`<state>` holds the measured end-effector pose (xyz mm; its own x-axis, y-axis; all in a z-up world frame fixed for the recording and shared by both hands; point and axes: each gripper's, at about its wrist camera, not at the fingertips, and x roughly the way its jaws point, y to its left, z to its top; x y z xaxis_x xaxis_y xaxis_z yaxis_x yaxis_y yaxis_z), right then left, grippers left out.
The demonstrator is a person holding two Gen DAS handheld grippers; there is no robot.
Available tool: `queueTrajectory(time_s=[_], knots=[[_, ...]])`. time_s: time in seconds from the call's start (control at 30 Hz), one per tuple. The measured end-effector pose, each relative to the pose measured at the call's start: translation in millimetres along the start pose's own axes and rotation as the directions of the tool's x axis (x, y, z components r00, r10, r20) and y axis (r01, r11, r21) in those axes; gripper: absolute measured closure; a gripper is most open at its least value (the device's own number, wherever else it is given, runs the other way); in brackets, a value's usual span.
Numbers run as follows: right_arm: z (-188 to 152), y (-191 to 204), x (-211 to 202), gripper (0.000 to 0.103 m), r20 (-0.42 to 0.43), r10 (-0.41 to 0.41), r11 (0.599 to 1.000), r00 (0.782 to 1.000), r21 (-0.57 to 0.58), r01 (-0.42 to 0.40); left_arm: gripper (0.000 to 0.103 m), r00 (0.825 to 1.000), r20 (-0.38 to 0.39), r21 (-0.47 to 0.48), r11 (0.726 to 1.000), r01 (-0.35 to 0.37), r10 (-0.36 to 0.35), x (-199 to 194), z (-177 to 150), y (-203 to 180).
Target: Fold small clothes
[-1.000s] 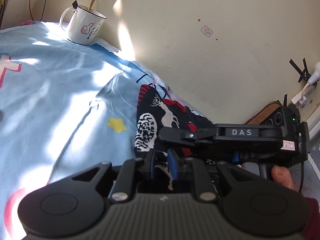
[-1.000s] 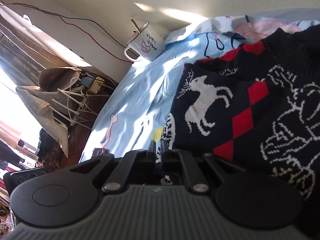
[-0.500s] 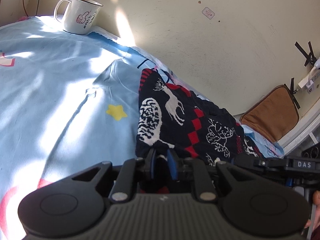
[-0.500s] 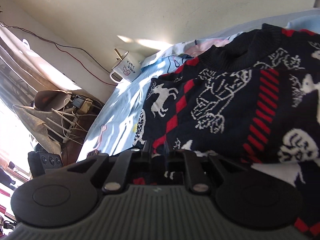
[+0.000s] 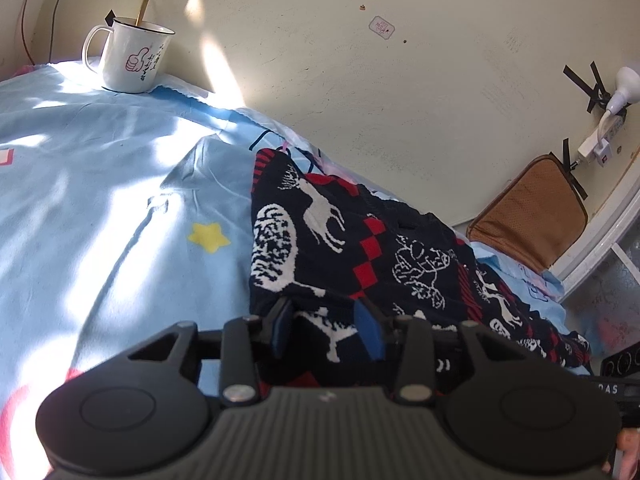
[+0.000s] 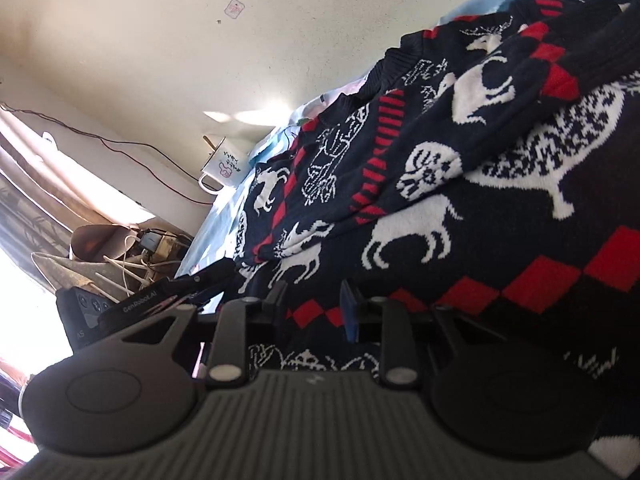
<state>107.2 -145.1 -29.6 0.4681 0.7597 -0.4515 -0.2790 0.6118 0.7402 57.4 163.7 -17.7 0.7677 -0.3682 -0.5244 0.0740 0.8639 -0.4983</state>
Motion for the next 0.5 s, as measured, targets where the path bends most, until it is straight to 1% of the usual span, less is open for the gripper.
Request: queueTrajectory(time_s=[0.03, 0.1, 0.17, 0.2, 0.27, 0.37, 0.47, 0.5], knots=[[-1.0, -0.3, -1.5, 0.070, 0.003, 0.005, 1.000, 1.000, -0.004, -0.005, 0.067, 1.000, 0.007, -0.003, 1.000, 0.005, -0.005, -1.0, 0.2, 0.4], [-2.1, -3.6, -8.3, 0.066, 0.020, 0.021, 1.000, 1.000, -0.003, -0.021, 0.067, 1.000, 0.019, -0.007, 1.000, 0.010, -0.009, -2.2, 0.4, 0.7], [-1.2, -12.1, -23.5, 0.064, 0.056, 0.011, 1.000, 0.998, 0.004, -0.011, 0.067, 1.000, 0.024, -0.011, 1.000, 0.013, -0.013, -2.5, 0.6, 1.3], [-0.3, -15.6, -31.6, 0.062, 0.083, -0.001, 1.000, 0.997, 0.007, 0.000, 0.067, 1.000, 0.025, -0.013, 1.000, 0.015, -0.015, -2.5, 0.9, 1.8], [4.4, -25.2, -49.9, 0.061, 0.142, -0.034, 0.999, 0.989, 0.030, 0.030, 0.067, 0.999, 0.029, -0.014, 1.000, 0.018, -0.017, -2.8, 0.9, 1.9], [12.3, -40.4, -75.2, 0.060, 0.223, -0.082, 0.995, 0.971, 0.082, 0.065, 0.067, 0.999, 0.034, -0.014, 1.000, 0.024, -0.024, -3.5, 0.8, 1.7], [23.5, -54.8, -86.2, 0.054, 0.261, -0.136, 0.985, 0.956, 0.143, 0.101, 0.067, 0.998, 0.019, -0.026, 0.998, 0.059, -0.059, -1.7, 4.4, 1.9], [27.9, -58.2, -86.4, 0.054, 0.264, -0.155, 0.981, 0.952, 0.155, 0.116, 0.067, 0.997, 0.012, -0.027, 0.997, 0.075, -0.075, -1.0, 7.1, 0.5]])
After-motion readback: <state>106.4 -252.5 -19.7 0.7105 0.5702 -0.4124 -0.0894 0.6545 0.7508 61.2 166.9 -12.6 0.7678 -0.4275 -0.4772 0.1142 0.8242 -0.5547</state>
